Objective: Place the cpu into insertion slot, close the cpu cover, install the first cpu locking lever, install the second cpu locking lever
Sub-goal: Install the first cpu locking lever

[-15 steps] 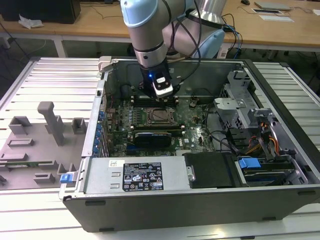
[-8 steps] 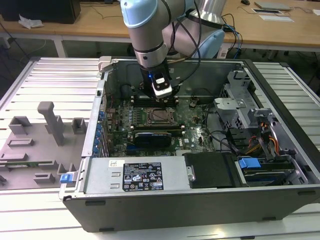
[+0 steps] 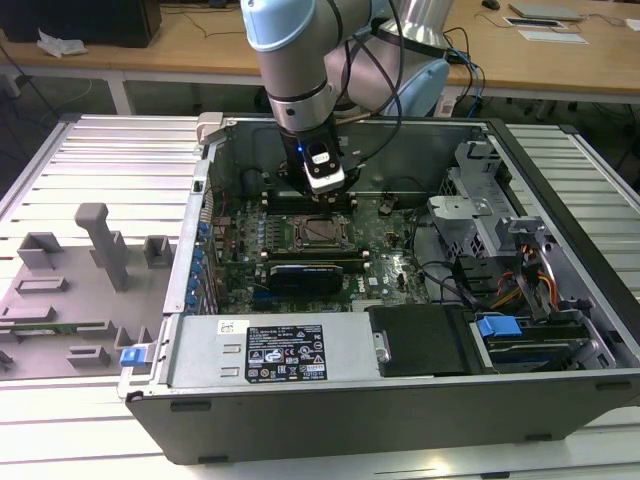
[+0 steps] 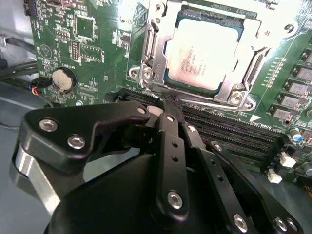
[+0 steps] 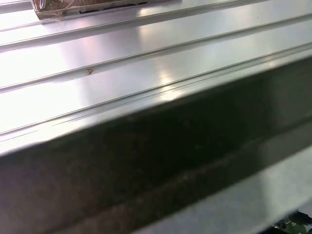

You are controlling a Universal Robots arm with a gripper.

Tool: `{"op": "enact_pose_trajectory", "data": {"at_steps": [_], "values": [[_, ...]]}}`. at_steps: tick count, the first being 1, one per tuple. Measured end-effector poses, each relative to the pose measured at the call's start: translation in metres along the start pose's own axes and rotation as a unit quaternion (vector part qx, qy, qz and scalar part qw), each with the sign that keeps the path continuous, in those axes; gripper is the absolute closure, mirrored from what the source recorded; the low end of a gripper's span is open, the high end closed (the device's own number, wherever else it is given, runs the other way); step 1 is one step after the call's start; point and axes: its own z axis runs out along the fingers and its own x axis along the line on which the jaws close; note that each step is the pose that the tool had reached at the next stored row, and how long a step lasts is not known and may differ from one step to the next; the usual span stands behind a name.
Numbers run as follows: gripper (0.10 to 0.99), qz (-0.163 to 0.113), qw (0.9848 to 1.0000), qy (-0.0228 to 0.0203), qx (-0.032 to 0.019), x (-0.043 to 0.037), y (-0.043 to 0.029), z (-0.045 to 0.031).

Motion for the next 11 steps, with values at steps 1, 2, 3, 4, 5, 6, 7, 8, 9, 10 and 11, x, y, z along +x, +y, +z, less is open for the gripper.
{"op": "enact_pose_trajectory", "data": {"at_steps": [1, 2, 3, 4, 5, 6, 7, 8, 9, 10, 11], "values": [[0.98, 0.0, 1.0, 0.0, 0.0, 0.0, 0.0, 0.0], [0.98, 0.0, 1.0, -0.0004, 0.0, 0.0, -0.0001, 0.0001], [0.98, 0.0, 1.0, -0.0013, -0.0003, 0.0002, -0.0002, 0.0006], [0.98, 0.0, 1.0, -0.0021, -0.0006, 0.0003, -0.0003, 0.0013], [0.98, 0.0, 1.0, -0.0028, -0.0009, 0.0005, -0.0004, 0.0022], [0.98, 0.0, 1.0, -0.0032, -0.001, 0.0006, -0.0005, 0.0029], [0.98, 0.0, 1.0, -0.0036, -0.0011, 0.0008, -0.0006, 0.0037], [0.98, 0.0, 1.0, -0.0037, -0.0013, 0.001, -0.0007, 0.0042], [0.98, 0.0, 1.0, -0.0039, -0.0013, 0.0011, -0.0008, 0.0048], [0.98, 0.0, 1.0, -0.0038, -0.0012, 0.0011, -0.0008, 0.0049], [0.98, 0.0, 1.0, -0.0039, -0.0012, 0.0012, -0.0009, 0.0051]]}}
